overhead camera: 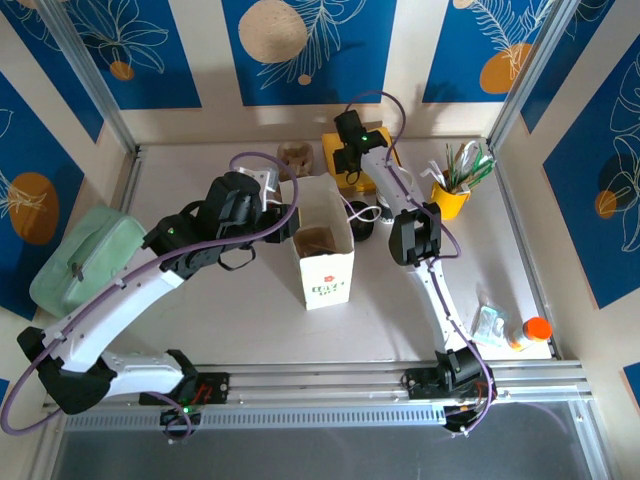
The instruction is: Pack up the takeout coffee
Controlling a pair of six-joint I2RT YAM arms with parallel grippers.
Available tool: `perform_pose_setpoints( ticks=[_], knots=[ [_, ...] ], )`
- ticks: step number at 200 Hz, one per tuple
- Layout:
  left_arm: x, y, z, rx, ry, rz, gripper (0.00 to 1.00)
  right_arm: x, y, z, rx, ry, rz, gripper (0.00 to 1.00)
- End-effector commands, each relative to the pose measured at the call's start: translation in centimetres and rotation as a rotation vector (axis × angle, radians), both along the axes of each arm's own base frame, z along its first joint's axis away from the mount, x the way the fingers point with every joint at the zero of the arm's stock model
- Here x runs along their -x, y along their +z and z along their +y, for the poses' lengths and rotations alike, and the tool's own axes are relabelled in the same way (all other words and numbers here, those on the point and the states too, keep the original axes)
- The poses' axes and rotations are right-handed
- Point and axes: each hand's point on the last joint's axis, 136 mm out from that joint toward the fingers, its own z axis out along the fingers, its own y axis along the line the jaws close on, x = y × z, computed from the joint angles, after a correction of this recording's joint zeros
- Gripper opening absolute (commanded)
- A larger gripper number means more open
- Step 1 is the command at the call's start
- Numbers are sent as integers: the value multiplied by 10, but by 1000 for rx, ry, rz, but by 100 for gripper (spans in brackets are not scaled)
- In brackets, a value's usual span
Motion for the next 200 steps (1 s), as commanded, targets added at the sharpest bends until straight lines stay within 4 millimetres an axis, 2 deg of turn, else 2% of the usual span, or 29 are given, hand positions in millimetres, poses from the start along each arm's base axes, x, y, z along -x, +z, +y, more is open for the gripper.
perform_pose_setpoints(
  ticks=[1,52,136,173,200],
  knots=[
    [4,7,1,6,-19,-34,42,-7,-1,-2,-16,-7,-17,63],
    [7,15,-2,70,-28,-63,41,-10,-14,-8,-8,-22,-4,69],
    [7,12,2,52,-18,-58,42,-5,-39,-11,-19,-30,54,71],
    [7,13,2,50,-16,-61,42,-2,-43,-11,-36,-36,73,66],
    [7,12,2,47,-16,-59,42,-2,-38,-10,-50,-34,70,59]
  ],
)
